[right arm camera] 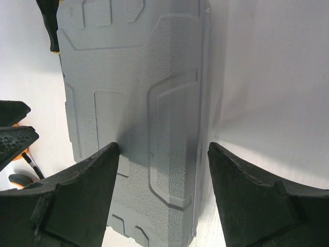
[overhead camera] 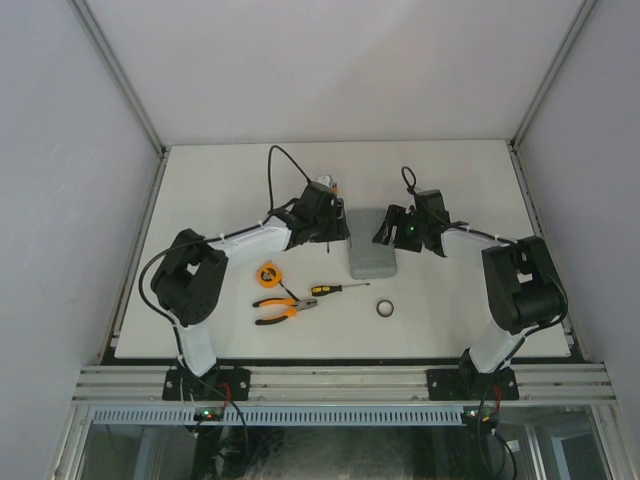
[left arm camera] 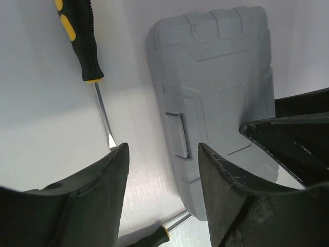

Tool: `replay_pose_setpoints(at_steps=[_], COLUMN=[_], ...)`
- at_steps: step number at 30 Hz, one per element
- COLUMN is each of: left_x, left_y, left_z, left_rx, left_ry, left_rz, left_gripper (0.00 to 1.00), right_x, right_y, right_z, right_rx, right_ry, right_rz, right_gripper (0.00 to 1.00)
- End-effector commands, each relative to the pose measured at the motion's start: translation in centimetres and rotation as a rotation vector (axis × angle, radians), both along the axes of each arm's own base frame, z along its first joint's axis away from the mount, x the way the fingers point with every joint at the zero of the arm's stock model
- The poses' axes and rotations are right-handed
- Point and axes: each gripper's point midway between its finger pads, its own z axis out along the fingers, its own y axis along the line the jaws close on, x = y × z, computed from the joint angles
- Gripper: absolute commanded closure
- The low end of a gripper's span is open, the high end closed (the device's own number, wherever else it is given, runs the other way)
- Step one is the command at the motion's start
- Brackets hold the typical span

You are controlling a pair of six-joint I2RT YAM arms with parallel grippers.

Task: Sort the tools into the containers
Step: Move the storage box to the center of the board.

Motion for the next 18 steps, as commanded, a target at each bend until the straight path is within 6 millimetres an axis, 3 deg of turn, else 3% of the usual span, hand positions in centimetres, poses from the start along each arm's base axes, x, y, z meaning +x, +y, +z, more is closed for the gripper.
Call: replay_pose_setpoints(at_steps=[1,18], left_x=[1.1,0.8], left_y=[-1.2,-2.3], left_z=[1.4,-0.2], left_rx=[-0.014,0.002], left_ry=[-0.036,0.007], left_rz=[-0.003,-0.019], left_gripper=[0.41,0.52], right_x=[-0.3,-0.7], right_y=[-0.5,-0.2], right_z=[-1.2,-1.5], right_rx=[-0.031,-0.008], right_ry=[0.020,0.028], right_rz=[-0.017,-0.013], right_gripper=[0.32,0.33])
